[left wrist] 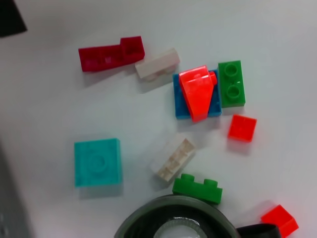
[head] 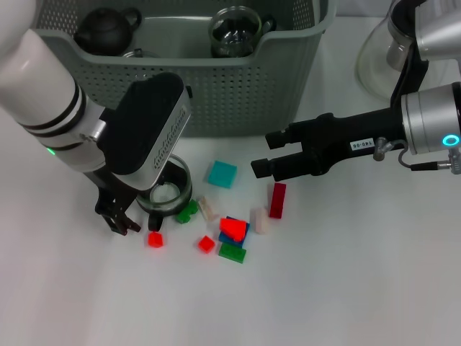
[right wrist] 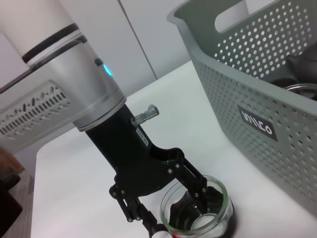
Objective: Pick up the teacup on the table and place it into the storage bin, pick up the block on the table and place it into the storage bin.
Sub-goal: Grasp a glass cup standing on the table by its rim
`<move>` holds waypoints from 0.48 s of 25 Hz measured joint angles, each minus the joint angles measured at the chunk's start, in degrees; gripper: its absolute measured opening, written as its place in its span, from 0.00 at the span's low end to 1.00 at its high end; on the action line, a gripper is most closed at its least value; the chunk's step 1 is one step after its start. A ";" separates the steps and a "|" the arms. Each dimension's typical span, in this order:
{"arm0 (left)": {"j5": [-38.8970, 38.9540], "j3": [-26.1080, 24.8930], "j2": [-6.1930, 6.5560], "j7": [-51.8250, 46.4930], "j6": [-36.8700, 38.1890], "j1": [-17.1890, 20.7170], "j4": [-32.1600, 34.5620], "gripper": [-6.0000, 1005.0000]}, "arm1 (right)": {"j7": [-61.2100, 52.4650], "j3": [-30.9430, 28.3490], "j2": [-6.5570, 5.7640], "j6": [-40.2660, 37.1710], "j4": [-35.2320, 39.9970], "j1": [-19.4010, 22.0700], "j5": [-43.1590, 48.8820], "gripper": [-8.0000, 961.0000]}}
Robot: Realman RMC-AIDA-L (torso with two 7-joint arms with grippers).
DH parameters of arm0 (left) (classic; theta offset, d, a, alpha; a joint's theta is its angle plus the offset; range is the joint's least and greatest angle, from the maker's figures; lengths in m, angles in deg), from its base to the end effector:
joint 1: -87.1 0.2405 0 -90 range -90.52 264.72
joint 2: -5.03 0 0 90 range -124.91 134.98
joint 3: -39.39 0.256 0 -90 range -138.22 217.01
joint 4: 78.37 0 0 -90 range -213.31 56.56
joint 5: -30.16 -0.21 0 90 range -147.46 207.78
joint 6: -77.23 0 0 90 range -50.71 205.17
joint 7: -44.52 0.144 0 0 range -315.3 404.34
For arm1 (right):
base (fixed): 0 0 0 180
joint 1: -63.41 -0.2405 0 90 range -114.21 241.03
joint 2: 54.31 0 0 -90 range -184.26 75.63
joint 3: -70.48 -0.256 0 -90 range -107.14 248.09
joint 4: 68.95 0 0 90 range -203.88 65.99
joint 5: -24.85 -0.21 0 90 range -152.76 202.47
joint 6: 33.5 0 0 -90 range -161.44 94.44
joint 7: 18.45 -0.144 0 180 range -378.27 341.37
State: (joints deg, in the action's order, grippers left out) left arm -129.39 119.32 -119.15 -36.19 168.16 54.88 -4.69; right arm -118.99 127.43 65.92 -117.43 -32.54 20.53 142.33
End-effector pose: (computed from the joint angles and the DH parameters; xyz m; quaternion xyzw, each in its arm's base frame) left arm -0.2111 0.3313 -0.0265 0.9375 -0.1864 -0.2937 0.0070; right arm 0.1855 0.3589 -0.0535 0.9584 -0.2513 -0.1354 0.0022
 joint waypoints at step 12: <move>-0.29 0.26 -0.10 0.02 0.71 -0.60 -0.90 0.69 | -0.01 0.00 -0.08 -0.25 -0.02 0.03 0.07 0.82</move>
State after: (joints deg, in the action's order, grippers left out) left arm -129.69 119.59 -119.25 -36.16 168.87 54.28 -5.59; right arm -119.00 127.43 65.83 -117.67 -32.56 20.56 142.40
